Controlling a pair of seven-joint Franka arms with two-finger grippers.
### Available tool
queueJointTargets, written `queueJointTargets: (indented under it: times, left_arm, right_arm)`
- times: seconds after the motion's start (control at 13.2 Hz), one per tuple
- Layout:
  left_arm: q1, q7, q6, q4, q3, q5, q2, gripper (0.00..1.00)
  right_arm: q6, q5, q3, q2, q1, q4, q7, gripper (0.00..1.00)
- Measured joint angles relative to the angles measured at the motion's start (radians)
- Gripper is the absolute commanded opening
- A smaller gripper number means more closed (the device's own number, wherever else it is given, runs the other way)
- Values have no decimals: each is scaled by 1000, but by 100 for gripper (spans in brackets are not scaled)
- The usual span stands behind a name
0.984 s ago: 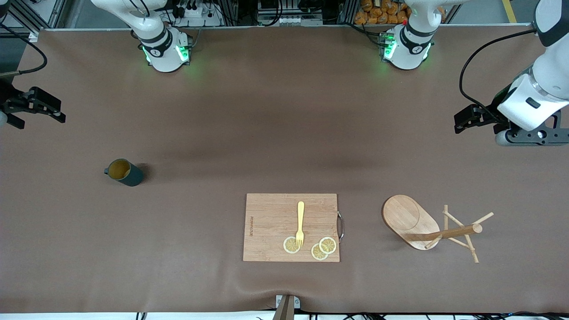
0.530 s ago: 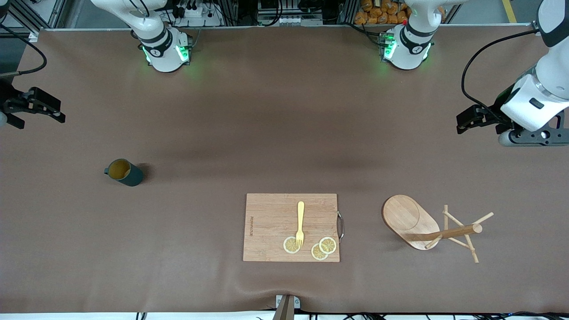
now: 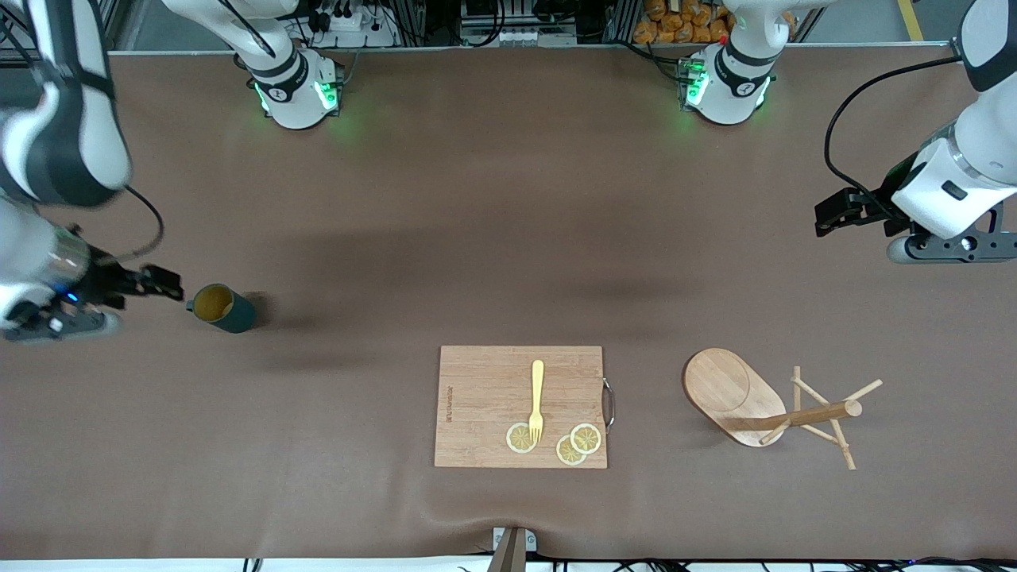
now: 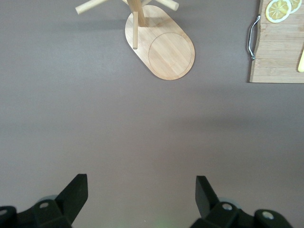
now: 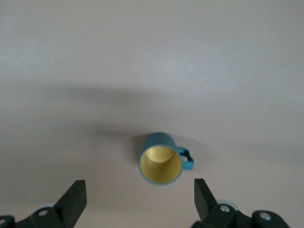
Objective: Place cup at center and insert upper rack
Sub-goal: 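Reach the right gripper down to the teal mug rim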
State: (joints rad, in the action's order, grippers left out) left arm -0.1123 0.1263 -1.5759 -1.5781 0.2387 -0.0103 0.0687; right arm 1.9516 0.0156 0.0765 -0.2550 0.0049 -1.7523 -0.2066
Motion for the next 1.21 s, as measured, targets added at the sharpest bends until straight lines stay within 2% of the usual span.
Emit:
queueJointTargets:
  times: [0.23, 0.83, 1.21]
  left_arm:
    - [6, 1, 2, 0, 3, -10, 1, 100]
    - [-5, 1, 4, 0, -3, -35, 1, 100]
    - [-6, 1, 4, 0, -4, -35, 1, 100]
  right_arm:
    - [71, 0, 5, -68, 0, -55, 0, 100]
    - [67, 4, 5, -116, 0, -107, 2, 100]
    - [70, 79, 6, -131, -1, -165, 4, 100]
